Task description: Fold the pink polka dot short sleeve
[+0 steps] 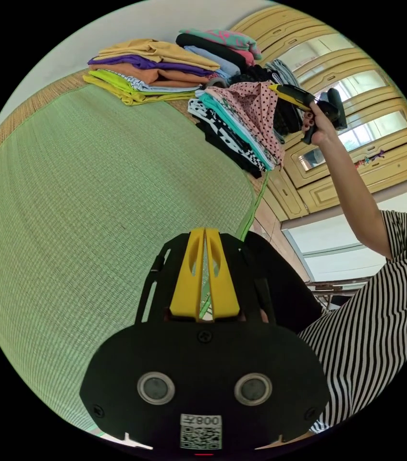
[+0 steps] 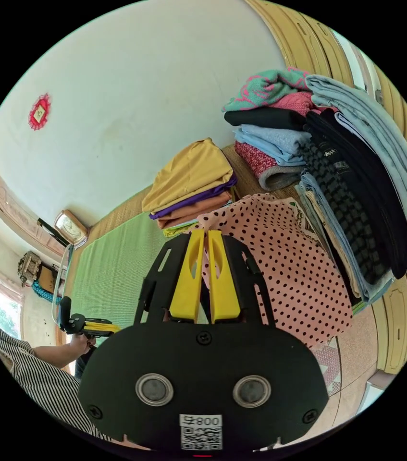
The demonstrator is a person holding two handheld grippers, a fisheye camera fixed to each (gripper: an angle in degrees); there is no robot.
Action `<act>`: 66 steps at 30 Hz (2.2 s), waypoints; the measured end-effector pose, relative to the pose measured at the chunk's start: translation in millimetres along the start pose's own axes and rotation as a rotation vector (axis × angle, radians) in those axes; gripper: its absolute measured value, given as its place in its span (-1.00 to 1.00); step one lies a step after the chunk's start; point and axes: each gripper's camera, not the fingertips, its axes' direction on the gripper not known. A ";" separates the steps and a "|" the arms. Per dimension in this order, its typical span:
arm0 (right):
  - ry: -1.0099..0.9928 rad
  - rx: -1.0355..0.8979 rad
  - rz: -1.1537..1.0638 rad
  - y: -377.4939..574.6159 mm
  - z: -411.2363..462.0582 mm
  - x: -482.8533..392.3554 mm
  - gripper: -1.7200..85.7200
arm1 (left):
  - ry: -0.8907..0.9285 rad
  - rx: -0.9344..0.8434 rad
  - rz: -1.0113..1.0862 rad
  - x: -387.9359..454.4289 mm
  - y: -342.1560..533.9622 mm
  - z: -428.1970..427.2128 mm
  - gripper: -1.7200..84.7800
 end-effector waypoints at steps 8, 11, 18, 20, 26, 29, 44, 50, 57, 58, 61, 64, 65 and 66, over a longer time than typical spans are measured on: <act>-0.142 -0.025 -0.197 51.9 -35.4 -76.3 -0.94 | 0.052 0.164 0.025 25.6 61.1 -82.8 -0.95; -0.226 -0.077 -0.273 85.9 -34.5 -116.6 -0.95 | 0.086 0.248 0.023 33.0 91.3 -117.5 -0.95; -0.410 -0.327 -0.375 185.7 22.0 -205.5 -0.95 | 0.171 0.387 -0.057 26.8 174.6 -177.8 -0.87; -0.461 -0.401 -0.380 206.5 39.1 -218.3 -0.95 | 0.191 0.395 -0.096 20.9 195.7 -182.5 -0.85; -0.451 -0.527 -0.424 248.3 59.0 -237.9 -0.95 | 0.311 0.400 -0.207 1.9 239.9 -181.4 -0.79; -0.390 -0.551 -0.460 261.8 62.4 -241.6 -0.95 | 0.397 0.374 -0.212 -2.2 234.8 -172.0 -0.78; -0.322 -0.618 -0.465 296.4 105.4 -242.4 -0.94 | 0.452 0.099 -0.291 -7.9 191.0 -117.6 -0.93; -0.323 -0.611 -0.361 288.0 110.1 -214.2 -0.91 | 0.438 0.114 -0.296 -2.1 186.7 -116.5 -0.95; -0.394 -0.583 -0.228 258.7 134.1 -196.6 -0.79 | 0.471 0.123 -0.308 4.4 176.9 -109.6 -0.96; -0.397 -0.584 -0.228 256.7 136.7 -198.0 -0.78 | 0.472 0.122 -0.300 8.1 173.8 -109.3 -0.96; -0.357 -0.585 -0.240 247.1 148.6 -203.2 -0.77 | 0.469 0.110 -0.265 20.3 164.8 -107.5 -0.96; -0.314 -0.599 -0.210 239.1 163.8 -197.4 -0.76 | 0.461 0.098 -0.230 34.2 155.8 -104.8 -0.96; -0.288 -0.617 -0.197 238.1 171.1 -194.4 -0.76 | 0.460 0.096 -0.224 36.9 154.1 -104.3 -0.96; -0.265 -0.641 -0.192 238.8 177.7 -191.8 -0.76 | 0.455 0.093 -0.211 42.2 150.7 -103.6 -0.96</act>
